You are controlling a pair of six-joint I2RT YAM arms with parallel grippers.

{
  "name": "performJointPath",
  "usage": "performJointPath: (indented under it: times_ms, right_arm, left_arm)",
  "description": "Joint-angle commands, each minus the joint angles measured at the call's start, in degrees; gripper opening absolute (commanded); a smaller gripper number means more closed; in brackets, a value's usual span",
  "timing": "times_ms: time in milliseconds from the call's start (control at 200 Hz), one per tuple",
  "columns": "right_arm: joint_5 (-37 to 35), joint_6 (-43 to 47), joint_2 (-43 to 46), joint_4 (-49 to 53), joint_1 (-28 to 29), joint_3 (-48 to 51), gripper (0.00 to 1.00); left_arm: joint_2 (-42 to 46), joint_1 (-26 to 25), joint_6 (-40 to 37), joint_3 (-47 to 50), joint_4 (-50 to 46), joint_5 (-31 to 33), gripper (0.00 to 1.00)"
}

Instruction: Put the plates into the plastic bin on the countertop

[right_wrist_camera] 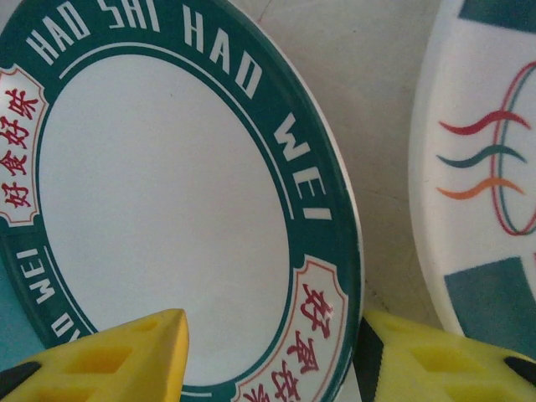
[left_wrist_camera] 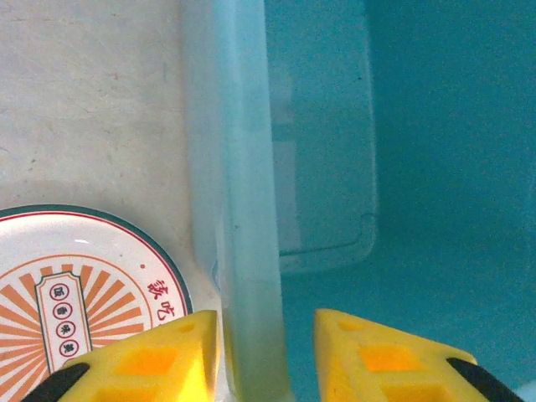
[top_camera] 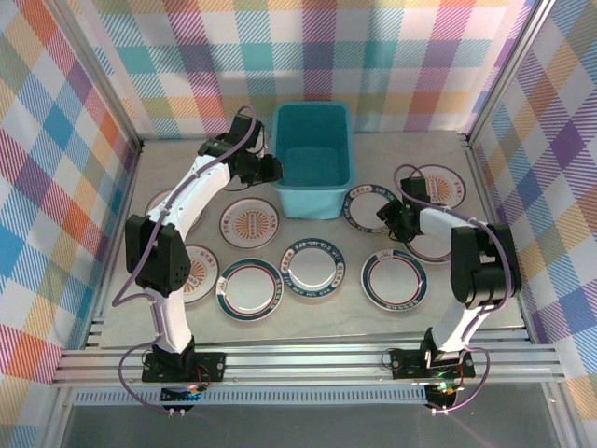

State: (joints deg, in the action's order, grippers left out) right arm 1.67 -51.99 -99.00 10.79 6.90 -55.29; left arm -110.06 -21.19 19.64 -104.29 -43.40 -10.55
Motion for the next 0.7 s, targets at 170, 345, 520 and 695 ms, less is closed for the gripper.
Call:
performJointPath:
  times_ms: [170, 345, 520, 695]
  right_arm:
    - [-0.4, -0.9, -3.0, -0.4, 0.3, -1.9, 0.5]
    - [-0.9, -0.8, -3.7, -0.3, 0.3, -1.9, 0.46]
    - [-1.6, -1.1, -4.0, 0.0, 0.5, -1.6, 0.42]
    - [-2.9, -1.4, -2.6, 0.7, 0.9, -1.2, 0.35]
  left_arm:
    - [0.2, 1.2, -0.8, -2.3, -1.2, -1.4, 0.43]
    - [0.0, 1.4, -0.9, -3.1, -1.2, -1.4, 0.45]
    - [-0.2, 1.7, -0.8, -3.6, -1.3, -1.5, 0.45]
    - [-0.2, 2.0, -0.8, -3.7, -1.4, -1.5, 0.45]
